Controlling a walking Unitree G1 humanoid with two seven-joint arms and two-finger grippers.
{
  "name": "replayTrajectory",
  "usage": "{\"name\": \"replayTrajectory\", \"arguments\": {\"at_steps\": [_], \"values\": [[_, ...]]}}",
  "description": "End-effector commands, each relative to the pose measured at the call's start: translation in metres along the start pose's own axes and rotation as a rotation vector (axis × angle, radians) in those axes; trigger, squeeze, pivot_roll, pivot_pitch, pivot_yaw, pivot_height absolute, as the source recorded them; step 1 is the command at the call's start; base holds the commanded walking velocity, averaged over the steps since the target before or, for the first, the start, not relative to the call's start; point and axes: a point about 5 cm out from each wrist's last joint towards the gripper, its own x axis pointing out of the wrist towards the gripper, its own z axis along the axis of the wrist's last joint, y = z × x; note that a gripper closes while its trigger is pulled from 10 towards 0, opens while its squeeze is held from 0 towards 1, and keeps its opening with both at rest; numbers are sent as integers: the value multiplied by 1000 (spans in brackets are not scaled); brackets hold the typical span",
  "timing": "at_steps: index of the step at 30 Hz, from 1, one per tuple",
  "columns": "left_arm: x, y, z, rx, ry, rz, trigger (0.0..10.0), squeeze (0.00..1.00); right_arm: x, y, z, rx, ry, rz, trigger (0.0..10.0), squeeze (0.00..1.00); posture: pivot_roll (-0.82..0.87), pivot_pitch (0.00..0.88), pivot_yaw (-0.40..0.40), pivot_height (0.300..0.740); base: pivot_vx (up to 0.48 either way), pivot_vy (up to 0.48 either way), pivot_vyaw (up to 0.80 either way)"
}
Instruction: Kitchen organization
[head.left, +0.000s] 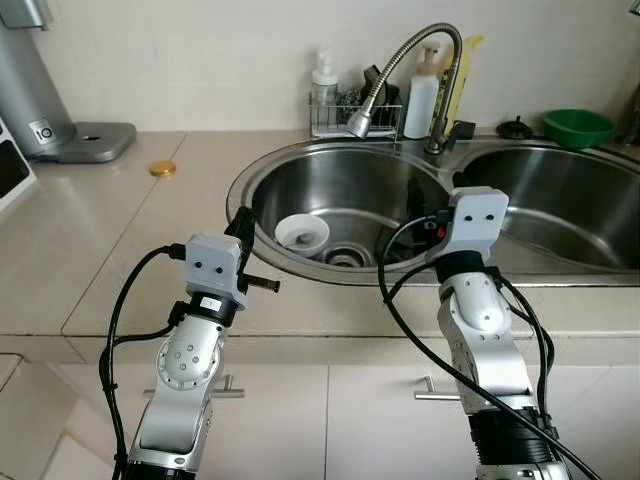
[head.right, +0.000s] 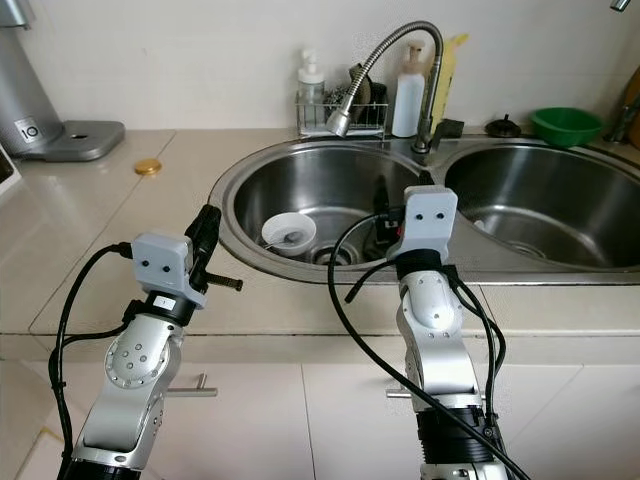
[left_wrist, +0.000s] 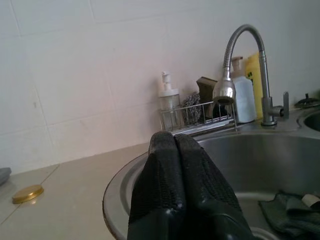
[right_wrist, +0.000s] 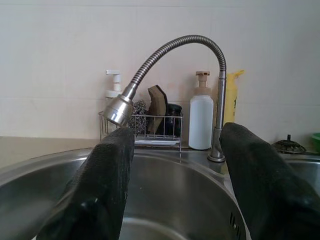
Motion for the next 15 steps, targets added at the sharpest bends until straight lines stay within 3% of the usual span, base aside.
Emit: {"name": "replayTrajectory", "arguments": {"at_steps": [1, 15], "values": [[2, 1, 3, 24, -20, -11, 10000, 0, -2, 1, 5, 14, -26, -11, 10000, 0, -80, 0, 34, 740, 0, 0, -800], [1, -1, 5, 10, -41, -22, 10000, 0, -3, 4, 4, 24, -32, -13, 10000, 0, -76, 0, 36, 740, 0, 0, -800]]}}
